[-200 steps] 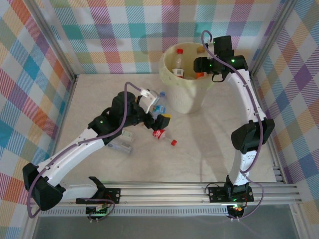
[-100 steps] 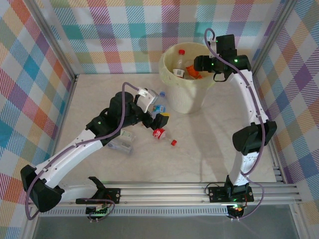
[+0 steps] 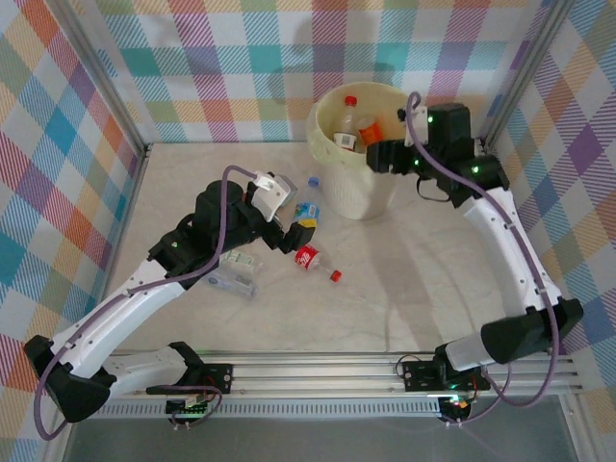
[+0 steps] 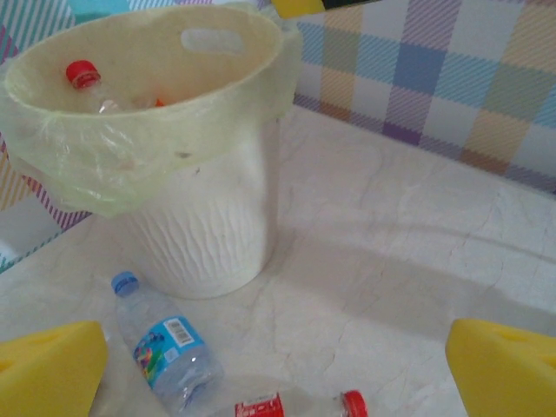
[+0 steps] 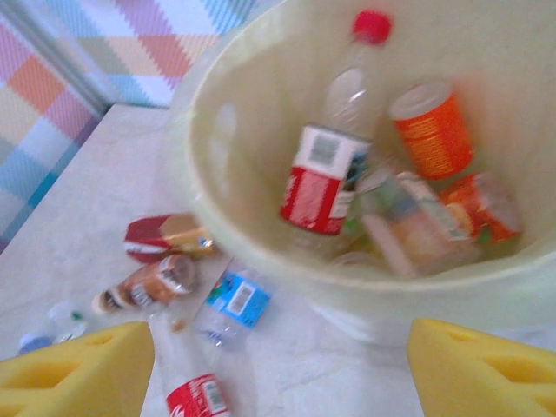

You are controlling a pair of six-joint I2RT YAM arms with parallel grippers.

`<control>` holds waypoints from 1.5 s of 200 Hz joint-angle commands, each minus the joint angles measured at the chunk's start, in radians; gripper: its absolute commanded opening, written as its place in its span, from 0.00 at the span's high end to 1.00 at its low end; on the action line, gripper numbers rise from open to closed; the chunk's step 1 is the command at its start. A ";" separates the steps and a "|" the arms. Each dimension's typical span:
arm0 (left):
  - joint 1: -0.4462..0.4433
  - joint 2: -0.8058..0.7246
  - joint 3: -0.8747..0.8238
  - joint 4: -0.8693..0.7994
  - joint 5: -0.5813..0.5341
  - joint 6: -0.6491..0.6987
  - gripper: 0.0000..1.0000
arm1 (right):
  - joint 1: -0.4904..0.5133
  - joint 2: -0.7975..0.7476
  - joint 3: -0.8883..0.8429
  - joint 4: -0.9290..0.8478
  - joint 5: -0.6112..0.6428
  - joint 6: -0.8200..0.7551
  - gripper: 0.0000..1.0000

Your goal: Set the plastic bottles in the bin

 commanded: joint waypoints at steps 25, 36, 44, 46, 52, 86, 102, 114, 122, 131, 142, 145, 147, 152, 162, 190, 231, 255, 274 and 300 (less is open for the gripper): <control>-0.004 -0.035 0.122 -0.266 0.001 0.033 0.00 | 0.157 -0.108 -0.229 0.107 -0.013 -0.006 0.22; -0.003 -0.061 0.113 -0.306 -0.002 0.019 0.00 | 0.192 -0.112 -0.261 0.120 -0.003 -0.009 0.23; -0.002 -0.083 0.107 -0.334 -0.007 0.011 0.00 | 0.208 -0.110 -0.278 0.133 0.000 0.001 0.23; -0.003 -0.087 0.104 -0.342 -0.009 0.007 0.00 | 0.212 -0.109 -0.281 0.137 -0.001 0.005 0.23; -0.003 -0.107 0.098 -0.363 -0.022 -0.003 0.00 | 0.220 -0.105 -0.289 0.145 -0.007 0.017 0.23; -0.004 -0.232 0.019 -0.456 -0.112 0.011 0.00 | 0.301 -0.067 -0.333 0.217 -0.010 0.122 0.23; -0.003 -0.267 -0.015 -0.471 -0.215 0.011 0.00 | 0.331 -0.049 -0.359 0.271 -0.033 0.159 0.23; -0.003 -0.278 -0.033 -0.479 -0.266 0.007 0.00 | 0.345 -0.041 -0.379 0.306 -0.060 0.181 0.23; -0.003 -0.276 -0.041 -0.478 -0.299 -0.008 0.00 | 0.355 -0.040 -0.392 0.323 -0.074 0.190 0.23; -0.003 -0.267 -0.041 -0.484 -0.326 -0.027 0.00 | 0.369 -0.043 -0.404 0.337 -0.083 0.188 0.23; -0.002 -0.243 -0.035 -0.493 -0.358 -0.062 0.00 | 0.380 -0.055 -0.422 0.347 -0.092 0.180 0.22; -0.002 -0.235 -0.033 -0.495 -0.367 -0.071 0.00 | 0.382 -0.059 -0.428 0.350 -0.097 0.179 0.22; -0.001 -0.231 -0.033 -0.496 -0.373 -0.078 0.00 | 0.383 -0.062 -0.432 0.352 -0.100 0.178 0.22; 0.001 -0.217 -0.029 -0.499 -0.383 -0.091 0.00 | 0.384 -0.069 -0.442 0.356 -0.116 0.175 0.21; 0.009 -0.184 -0.020 -0.510 -0.390 -0.109 0.00 | 0.387 -0.089 -0.465 0.366 -0.147 0.165 0.20; 0.055 -0.048 0.024 -0.529 -0.326 -0.133 0.00 | 0.389 -0.159 -0.545 0.407 -0.191 0.148 0.16; 0.196 0.179 0.116 -0.535 -0.164 -0.104 0.00 | 0.390 -0.266 -0.628 0.444 -0.203 0.122 0.04; 0.266 0.310 0.184 -0.543 -0.117 -0.056 0.01 | 0.390 -0.311 -0.659 0.443 -0.195 0.108 0.00; 0.304 0.415 0.238 -0.551 -0.110 -0.010 0.07 | 0.390 -0.340 -0.681 0.445 -0.201 0.103 0.00; 0.358 0.552 0.321 -0.574 -0.062 0.018 0.15 | 0.390 -0.381 -0.704 0.444 -0.205 0.102 0.00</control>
